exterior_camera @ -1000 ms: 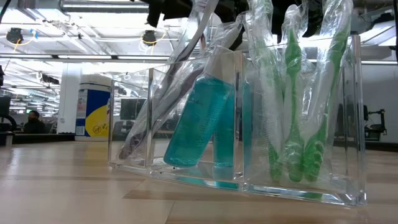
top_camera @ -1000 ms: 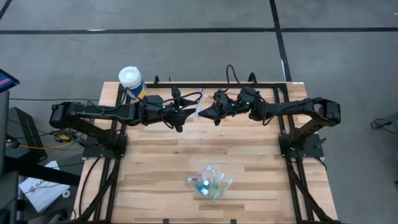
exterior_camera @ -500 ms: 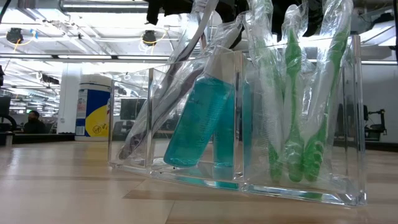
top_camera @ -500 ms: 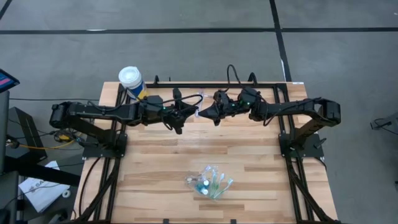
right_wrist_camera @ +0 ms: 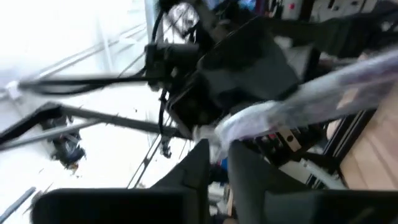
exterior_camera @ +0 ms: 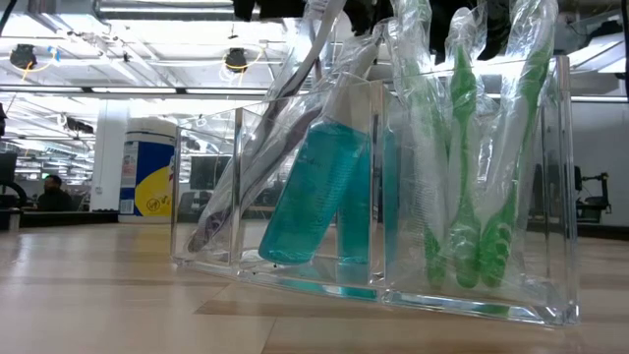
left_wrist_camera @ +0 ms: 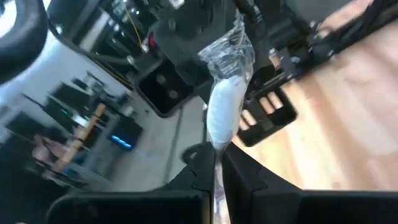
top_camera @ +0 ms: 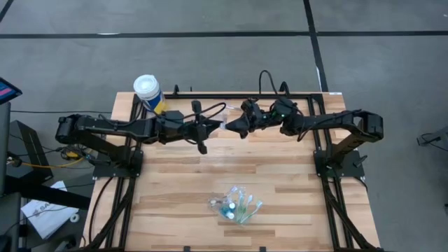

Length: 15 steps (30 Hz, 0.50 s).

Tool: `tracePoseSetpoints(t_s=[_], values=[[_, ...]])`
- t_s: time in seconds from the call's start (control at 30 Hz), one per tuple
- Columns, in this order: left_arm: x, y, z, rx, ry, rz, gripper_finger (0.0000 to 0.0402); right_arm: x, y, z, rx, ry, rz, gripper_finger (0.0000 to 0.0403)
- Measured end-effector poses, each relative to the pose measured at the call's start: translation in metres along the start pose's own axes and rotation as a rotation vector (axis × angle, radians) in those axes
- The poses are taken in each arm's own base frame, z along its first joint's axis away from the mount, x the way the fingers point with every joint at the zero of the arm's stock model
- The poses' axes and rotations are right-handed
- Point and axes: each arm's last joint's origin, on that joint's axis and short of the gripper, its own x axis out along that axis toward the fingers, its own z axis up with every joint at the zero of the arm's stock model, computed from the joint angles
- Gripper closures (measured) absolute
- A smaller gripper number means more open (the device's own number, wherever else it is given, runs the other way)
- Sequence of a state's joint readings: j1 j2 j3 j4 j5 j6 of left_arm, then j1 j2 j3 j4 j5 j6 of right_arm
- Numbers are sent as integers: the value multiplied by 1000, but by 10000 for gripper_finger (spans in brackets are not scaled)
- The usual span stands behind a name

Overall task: Pick & Place toothbrushing station
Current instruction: Put the purple toothbrush in the transparent organizer

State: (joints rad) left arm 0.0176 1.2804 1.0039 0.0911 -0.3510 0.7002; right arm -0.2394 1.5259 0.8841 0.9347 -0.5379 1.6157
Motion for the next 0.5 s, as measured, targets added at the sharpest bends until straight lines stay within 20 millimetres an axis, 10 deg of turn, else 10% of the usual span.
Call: tracePoseSetpoints(t_s=[0.5], values=[[-13,-14,8,-847,-2,-245,396,-4,7,1,-54,159,35,222]])
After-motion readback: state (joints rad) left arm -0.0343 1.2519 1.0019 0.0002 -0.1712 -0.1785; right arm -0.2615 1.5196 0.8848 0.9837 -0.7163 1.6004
